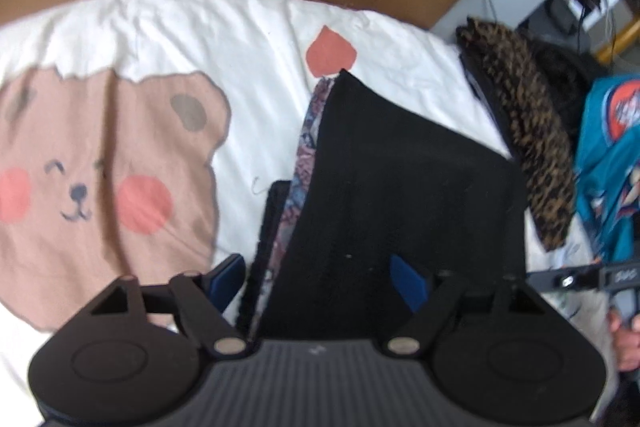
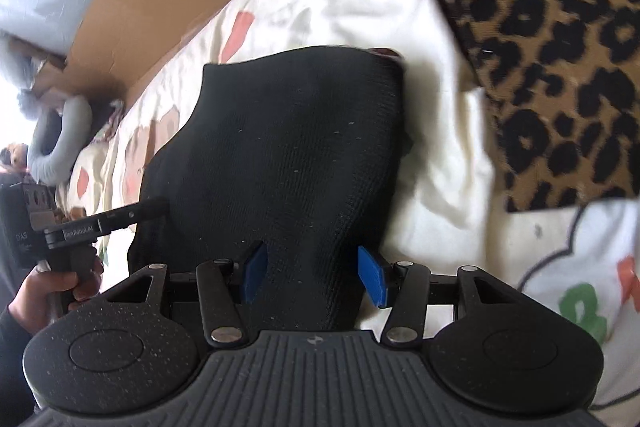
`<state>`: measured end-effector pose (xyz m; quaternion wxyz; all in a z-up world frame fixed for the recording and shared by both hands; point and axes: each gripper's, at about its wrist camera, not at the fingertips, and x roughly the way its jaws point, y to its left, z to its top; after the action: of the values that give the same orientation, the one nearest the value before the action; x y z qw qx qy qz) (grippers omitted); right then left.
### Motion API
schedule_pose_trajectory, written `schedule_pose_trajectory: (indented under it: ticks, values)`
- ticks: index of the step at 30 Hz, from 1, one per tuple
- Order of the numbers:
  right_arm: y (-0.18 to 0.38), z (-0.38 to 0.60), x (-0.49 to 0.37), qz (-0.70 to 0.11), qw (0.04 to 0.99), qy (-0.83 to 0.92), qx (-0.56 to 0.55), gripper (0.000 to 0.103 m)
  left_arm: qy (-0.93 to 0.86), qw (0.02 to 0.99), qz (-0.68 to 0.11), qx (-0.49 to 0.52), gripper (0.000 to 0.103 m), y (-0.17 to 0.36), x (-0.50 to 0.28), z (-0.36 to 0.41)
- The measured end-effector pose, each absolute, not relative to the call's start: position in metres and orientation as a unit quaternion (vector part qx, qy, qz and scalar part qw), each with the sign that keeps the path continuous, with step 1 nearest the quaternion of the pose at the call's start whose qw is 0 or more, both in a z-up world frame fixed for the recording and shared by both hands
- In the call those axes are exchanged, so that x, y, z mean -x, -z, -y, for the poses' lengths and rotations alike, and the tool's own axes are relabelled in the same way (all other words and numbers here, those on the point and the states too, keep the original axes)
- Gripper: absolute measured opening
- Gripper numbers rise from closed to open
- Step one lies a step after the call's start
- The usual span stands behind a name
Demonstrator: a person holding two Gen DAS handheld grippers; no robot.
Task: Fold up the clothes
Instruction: 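Close both grippers on opposite sides of the folded shorts stack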
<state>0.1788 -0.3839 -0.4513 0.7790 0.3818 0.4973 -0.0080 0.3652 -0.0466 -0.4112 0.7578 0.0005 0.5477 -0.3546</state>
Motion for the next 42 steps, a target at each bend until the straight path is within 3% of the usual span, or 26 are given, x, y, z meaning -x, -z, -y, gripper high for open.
schedule_pose_trajectory:
  ticks: [14,19,21,24,31,33,35,39,41,42]
  values:
    - [0.477,0.398,-0.152,-0.458,0.750,0.055,-0.474,0.056,0.367,0.743,-0.556,0.064,0.081,0.427,-0.380,0.043]
    - [0.489,0.399,-0.153,-0.439,0.750,0.030,-0.494,0.055,0.371,0.744,-0.553,0.044,0.077,0.426,-0.379,0.048]
    - [0.489,0.402,-0.153,-0.445,0.753,0.033,-0.483,0.021,0.372,0.743,-0.555,0.041,0.076,0.426,-0.380,0.049]
    - [0.487,0.415,-0.144,-0.440,0.750,0.040,-0.493,0.011,0.373,0.744,-0.553,0.037,0.075,0.426,-0.379,0.049]
    - [0.489,0.426,-0.137,-0.424,0.740,0.027,-0.521,0.017,0.376,0.737,-0.559,0.052,0.075,0.427,-0.382,0.046]
    - [0.492,0.424,-0.136,-0.422,0.735,0.015,-0.530,0.037,0.376,0.733,-0.563,0.062,0.075,0.429,-0.384,0.045]
    - [0.497,0.420,-0.137,-0.423,0.730,0.007,-0.537,0.043,0.379,0.729,-0.567,0.069,0.074,0.430,-0.387,0.045]
    - [0.502,0.413,-0.143,-0.425,0.727,-0.010,-0.538,0.043,0.384,0.718,-0.576,0.081,0.077,0.431,-0.392,0.047]
    - [0.504,0.411,-0.145,-0.421,0.725,-0.013,-0.545,0.042,0.383,0.719,-0.575,0.076,0.070,0.430,-0.394,0.049]
    - [0.502,0.411,-0.146,-0.422,0.728,-0.012,-0.541,0.033,0.383,0.721,-0.573,0.069,0.061,0.429,-0.393,0.051]
